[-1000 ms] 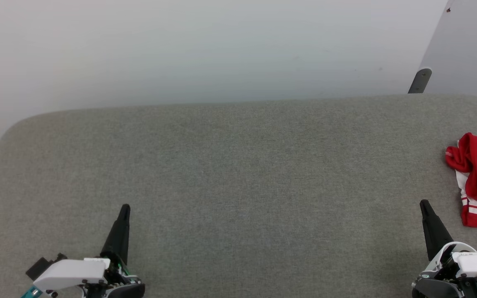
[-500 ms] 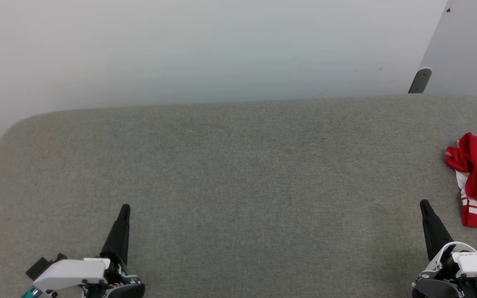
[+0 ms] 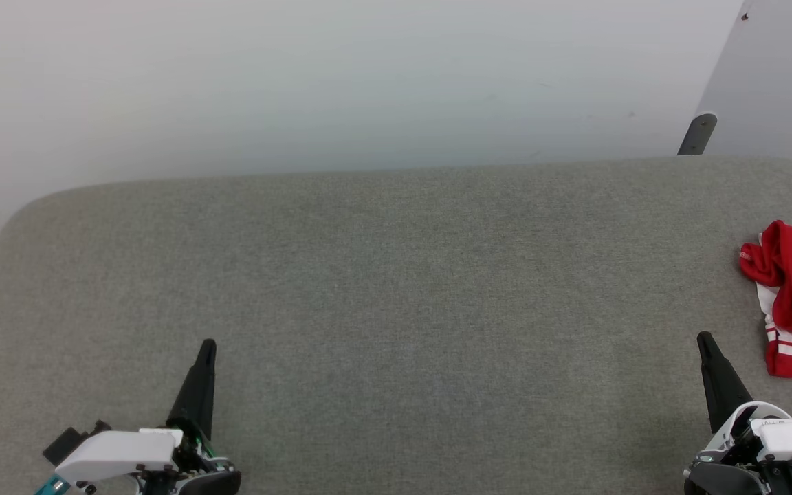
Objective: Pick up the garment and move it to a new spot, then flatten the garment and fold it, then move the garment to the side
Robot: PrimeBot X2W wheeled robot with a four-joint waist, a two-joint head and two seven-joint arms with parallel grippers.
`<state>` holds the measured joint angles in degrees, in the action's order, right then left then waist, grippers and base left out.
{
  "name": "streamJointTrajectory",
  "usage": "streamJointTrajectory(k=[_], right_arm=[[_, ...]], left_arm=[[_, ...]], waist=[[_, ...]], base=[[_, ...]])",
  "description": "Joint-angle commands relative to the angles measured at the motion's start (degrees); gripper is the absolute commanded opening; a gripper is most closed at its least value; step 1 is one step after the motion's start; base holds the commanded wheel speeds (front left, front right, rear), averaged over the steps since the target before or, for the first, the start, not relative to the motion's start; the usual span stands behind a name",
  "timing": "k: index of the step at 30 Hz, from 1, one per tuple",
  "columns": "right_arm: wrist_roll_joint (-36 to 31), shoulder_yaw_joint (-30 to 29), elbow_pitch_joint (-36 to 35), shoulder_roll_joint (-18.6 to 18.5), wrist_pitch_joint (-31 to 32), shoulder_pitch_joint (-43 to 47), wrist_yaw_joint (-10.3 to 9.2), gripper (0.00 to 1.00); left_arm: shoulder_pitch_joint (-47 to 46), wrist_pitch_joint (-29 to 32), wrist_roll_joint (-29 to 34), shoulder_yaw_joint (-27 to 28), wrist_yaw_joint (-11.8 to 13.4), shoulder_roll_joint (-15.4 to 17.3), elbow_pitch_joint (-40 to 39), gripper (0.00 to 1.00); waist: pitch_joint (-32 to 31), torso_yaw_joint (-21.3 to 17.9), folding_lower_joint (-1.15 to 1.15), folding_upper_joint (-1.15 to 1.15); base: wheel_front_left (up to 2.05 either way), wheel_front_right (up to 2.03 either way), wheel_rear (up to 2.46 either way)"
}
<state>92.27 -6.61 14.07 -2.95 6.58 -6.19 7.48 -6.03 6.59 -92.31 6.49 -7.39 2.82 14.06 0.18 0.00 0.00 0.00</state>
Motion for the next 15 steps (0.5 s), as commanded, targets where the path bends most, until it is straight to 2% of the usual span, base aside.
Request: streamJointTrajectory(k=[1,15], right_arm=[[0.27,0.02,-0.14,0.20,0.13,-0.17,0.02,0.00],[0.28,0.03,-0.14,0.20,0.12,-0.17,0.02,0.00]], left_arm=[[-0.52,0.11,-0.19,0.13,-0.18,-0.04,0.04,0.00],[-0.52,0.10,-0.19,0.12,-0.18,-0.04,0.03,0.00]], waist=[[0.00,0.00,0.00,0.00],[0.00,0.00,0.00,0.00]], base=[[0.00,0.00,0.00],[0.00,0.00,0.00]])
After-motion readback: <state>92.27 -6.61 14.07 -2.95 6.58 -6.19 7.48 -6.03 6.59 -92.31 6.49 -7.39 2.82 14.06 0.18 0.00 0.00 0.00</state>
